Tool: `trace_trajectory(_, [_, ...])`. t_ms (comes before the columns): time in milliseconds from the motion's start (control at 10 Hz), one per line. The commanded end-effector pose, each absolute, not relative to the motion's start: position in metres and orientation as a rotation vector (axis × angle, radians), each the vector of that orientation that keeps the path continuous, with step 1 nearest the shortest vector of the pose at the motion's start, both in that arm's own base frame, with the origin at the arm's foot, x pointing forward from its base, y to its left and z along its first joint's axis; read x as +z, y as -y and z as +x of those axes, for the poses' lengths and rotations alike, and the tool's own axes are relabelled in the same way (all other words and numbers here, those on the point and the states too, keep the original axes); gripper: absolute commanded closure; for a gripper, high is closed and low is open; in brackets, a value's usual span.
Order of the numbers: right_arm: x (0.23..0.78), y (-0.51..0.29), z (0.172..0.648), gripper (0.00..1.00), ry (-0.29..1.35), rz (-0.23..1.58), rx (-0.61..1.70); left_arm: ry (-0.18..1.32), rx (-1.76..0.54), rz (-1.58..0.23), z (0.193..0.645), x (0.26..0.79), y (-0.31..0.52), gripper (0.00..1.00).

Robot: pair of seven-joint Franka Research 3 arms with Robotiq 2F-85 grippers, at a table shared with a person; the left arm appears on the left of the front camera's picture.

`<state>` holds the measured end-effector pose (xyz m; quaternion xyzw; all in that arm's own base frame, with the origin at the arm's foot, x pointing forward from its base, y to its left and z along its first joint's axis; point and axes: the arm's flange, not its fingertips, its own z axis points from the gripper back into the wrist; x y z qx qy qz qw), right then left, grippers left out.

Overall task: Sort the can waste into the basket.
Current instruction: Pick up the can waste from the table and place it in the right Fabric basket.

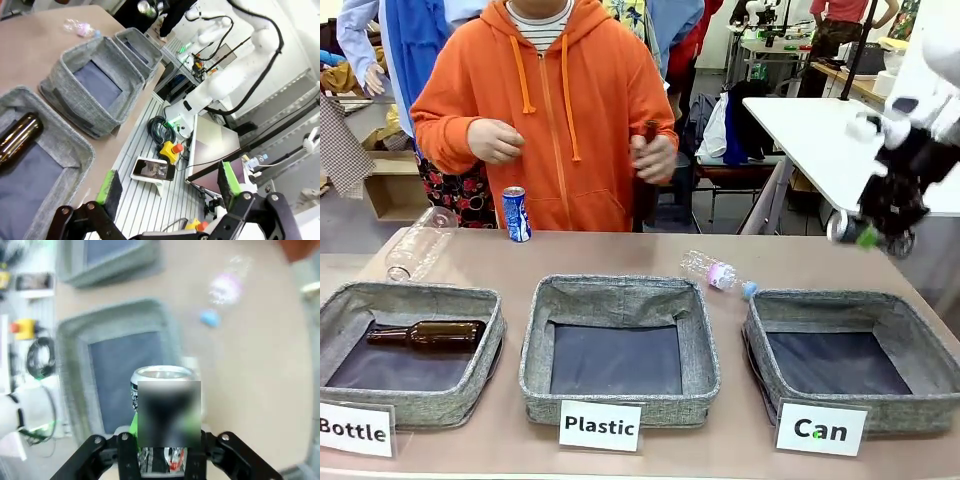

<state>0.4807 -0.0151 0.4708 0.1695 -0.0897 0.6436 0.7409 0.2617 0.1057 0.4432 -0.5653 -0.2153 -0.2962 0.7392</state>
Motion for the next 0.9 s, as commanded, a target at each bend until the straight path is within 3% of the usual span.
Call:
trace_trajectory(0, [0.440,0.006,0.430,1.00,0.131,0.288,1.560,0.458,-0.644,-1.241,0.258,0.444,-0.105,0.00])
trace_trajectory(600, [0.418,0.013,0.396,1.00,0.098,0.345,1.731,0.458,-0.644,-1.241,0.258,0.444,-0.105,0.00])
trace_trajectory(700, [0.416,0.014,0.393,0.06,0.092,0.336,1.733,0.458,-0.644,-1.241,0.258,0.444,-0.105,0.00])
trace_trajectory(800, [0.415,0.015,0.394,0.06,0.098,0.335,1.726,0.458,-0.644,-1.241,0.258,0.444,-0.105,0.00])
